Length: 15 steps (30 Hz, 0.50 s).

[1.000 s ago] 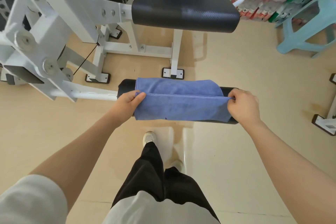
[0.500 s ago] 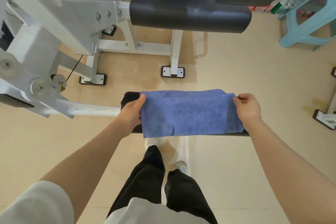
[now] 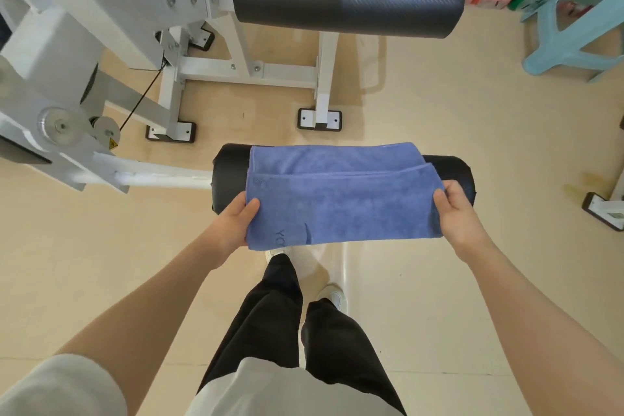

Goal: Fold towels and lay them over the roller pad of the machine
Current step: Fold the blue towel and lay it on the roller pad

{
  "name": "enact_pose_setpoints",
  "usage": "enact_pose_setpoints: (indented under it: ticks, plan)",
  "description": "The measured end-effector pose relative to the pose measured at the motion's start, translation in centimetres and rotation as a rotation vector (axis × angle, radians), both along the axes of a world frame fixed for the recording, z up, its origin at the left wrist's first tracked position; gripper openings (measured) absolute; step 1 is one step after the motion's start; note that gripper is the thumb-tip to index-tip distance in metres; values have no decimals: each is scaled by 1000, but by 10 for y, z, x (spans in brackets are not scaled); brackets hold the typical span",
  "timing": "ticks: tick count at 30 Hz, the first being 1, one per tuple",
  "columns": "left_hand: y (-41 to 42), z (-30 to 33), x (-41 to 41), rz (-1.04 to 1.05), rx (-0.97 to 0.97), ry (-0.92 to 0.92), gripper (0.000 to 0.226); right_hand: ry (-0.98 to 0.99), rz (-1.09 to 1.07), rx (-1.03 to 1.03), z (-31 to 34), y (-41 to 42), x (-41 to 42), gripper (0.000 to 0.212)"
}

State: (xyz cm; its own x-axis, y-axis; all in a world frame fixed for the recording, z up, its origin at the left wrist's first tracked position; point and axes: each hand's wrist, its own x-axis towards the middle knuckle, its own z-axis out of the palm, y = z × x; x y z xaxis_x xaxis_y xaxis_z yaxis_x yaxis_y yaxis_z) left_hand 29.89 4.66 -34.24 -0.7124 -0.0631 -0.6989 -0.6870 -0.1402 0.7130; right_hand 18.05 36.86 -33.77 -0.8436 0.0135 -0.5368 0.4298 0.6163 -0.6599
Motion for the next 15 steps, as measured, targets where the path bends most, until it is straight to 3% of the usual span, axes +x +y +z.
enact_pose_setpoints:
  ticks: [5,9,11,15]
  plan:
    - [10,-4,10,-129,-219,47,28,-49,52,102,-1,4,11,22]
    - [12,-2,8,-142,-172,94,29,-62,31,82,-2,1,14,22]
    - [12,-2,4,-100,-169,77,18,-15,81,71,1,-1,14,21]
    - [7,-3,-3,-177,-231,18,21,0,153,-9,7,-4,6,17]
